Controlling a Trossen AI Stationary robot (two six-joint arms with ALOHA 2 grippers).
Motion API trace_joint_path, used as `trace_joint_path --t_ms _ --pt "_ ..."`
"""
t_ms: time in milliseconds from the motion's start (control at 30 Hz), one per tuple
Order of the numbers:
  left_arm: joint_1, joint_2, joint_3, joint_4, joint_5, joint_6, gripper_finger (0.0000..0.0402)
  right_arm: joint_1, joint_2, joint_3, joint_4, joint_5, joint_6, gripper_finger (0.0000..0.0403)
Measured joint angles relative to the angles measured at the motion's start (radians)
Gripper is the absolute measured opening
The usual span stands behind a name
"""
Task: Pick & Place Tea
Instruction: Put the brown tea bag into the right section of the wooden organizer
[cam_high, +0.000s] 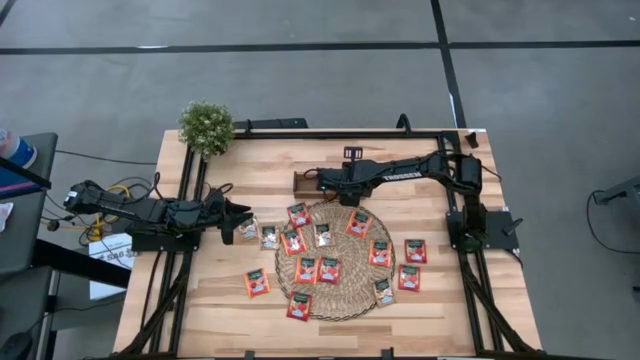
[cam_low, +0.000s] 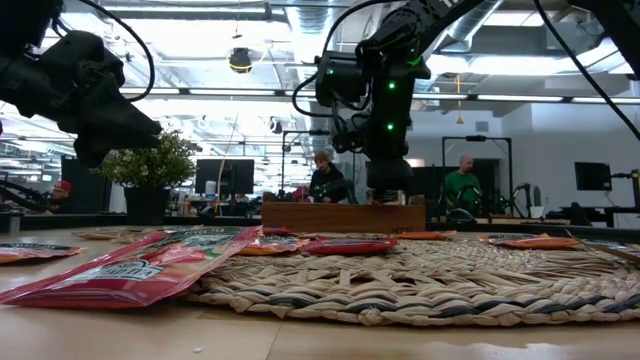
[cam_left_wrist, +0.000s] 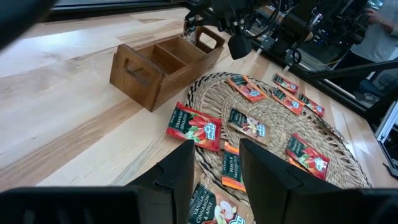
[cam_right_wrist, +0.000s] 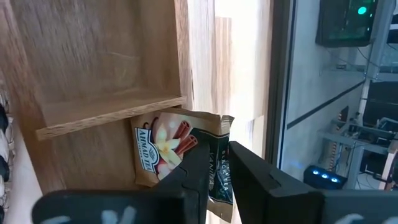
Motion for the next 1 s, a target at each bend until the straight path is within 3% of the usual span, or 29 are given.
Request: trace_joint_path --t_ms 1000 --pt "0.0 0.0 0.0 0.0 0.0 0.0 0.0119 0.006 0.0 0.001 -0.052 0.005 0.0 0.0063"
